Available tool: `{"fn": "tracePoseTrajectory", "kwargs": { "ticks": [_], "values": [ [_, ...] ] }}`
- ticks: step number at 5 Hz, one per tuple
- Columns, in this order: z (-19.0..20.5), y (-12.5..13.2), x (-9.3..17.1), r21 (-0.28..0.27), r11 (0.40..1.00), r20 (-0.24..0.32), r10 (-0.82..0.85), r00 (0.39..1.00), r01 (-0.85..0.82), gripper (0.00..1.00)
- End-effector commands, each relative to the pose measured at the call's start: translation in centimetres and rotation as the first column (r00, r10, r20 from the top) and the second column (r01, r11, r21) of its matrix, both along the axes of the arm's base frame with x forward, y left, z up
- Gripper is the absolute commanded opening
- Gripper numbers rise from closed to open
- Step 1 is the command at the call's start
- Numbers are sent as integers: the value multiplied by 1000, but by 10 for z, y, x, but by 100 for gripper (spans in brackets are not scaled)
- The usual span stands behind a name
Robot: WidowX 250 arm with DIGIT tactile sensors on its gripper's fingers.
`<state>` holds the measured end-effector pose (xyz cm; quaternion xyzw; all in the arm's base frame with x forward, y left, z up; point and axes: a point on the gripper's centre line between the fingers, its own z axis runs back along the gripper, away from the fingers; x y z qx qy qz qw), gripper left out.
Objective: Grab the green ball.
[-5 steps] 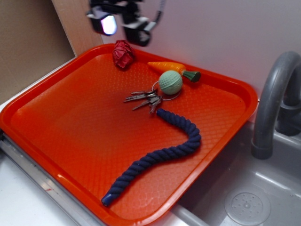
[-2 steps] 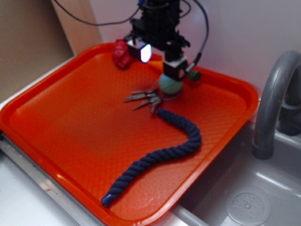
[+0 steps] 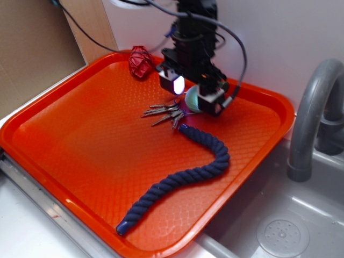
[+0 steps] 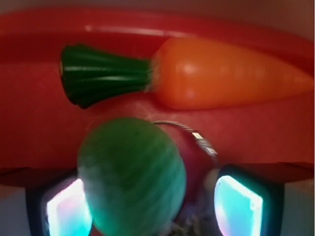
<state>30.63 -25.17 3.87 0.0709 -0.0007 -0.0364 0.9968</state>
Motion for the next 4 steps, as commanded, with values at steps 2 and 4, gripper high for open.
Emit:
{"fn": "tracePoseTrajectory", "kwargs": {
  "ticks": [2, 4],
  "values": [
    [42, 9, -3, -29, 997, 102, -66, 993, 69, 0],
    [133, 39, -52, -158, 977, 250, -100, 963, 142, 0]
  ]
}}
